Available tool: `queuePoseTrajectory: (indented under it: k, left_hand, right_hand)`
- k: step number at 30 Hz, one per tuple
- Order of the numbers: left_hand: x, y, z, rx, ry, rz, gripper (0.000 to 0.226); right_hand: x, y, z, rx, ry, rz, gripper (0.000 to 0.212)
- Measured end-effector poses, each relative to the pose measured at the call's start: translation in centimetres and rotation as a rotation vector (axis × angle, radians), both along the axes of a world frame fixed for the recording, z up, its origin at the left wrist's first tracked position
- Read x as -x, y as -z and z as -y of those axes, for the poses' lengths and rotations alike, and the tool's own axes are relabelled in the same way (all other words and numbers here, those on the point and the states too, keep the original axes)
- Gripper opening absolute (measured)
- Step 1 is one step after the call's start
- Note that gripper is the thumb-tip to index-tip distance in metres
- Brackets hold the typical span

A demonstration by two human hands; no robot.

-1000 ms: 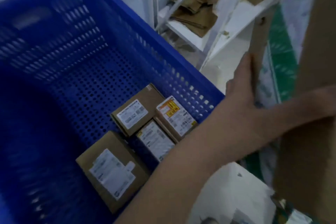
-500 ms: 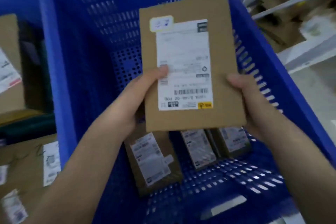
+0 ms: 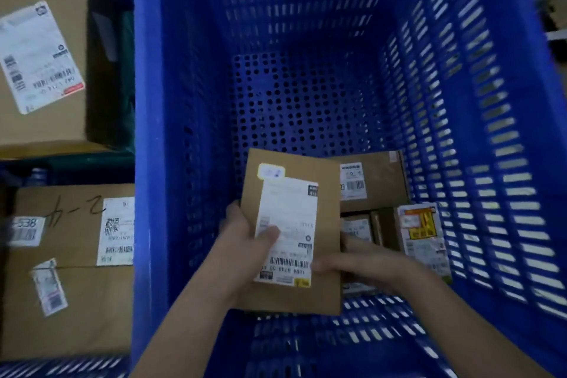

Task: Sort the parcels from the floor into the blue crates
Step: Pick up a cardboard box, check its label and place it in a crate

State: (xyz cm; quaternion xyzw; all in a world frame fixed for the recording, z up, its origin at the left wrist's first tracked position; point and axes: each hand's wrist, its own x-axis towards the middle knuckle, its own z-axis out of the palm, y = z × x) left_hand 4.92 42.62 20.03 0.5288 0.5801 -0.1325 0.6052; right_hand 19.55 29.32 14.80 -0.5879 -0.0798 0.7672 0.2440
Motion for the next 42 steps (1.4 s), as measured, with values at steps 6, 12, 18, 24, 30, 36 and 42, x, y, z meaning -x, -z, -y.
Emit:
queuePoseTrajectory:
  k: [6,12,18,24,30,36,42]
  left_hand:
    - [1.2,-0.5,3.6,-0.249,0.396,-0.375,0.092]
    - [1.1,-1.5,4.8,-0.568,0.985,-0.631,0.079]
    - [-0.5,-1.9,4.6,-0.620,1.111,-0.751,0.058]
    - [0.2,-0.8,5.8,-0.664,1.217,-0.608,0.097]
    - [-0.3,0.2,6.3,-0.734,1.230,-0.620,0.101]
    - [0.5,-1.0,4.9,-0.717,1.276,-0.507,0.088]
    - [0.9,-3.8,5.8,-1.003,1.159,-0.024,0.061]
  right_hand:
    - [1.6,0.6,0.7,-0.001,-0.208,-0.025,0.107]
    - [2.2,1.3,0.5,-0.077,-0.398,0.176,0.093]
    - [2.6,1.7,0.7,-0.123,-0.382,0.240,0.092]
    - [2.6,0.6,0.5,-0.220,-0.467,0.407,0.088]
    - [2.9,-1.1,0.1,-0.179,-0.609,0.558,0.087]
    - [5.4,-4.2,-0.2,-0.061,-0.790,0.895,0.060]
    - [9.0,-7.7,3.4,-0.285,-0.064,1.306,0.038]
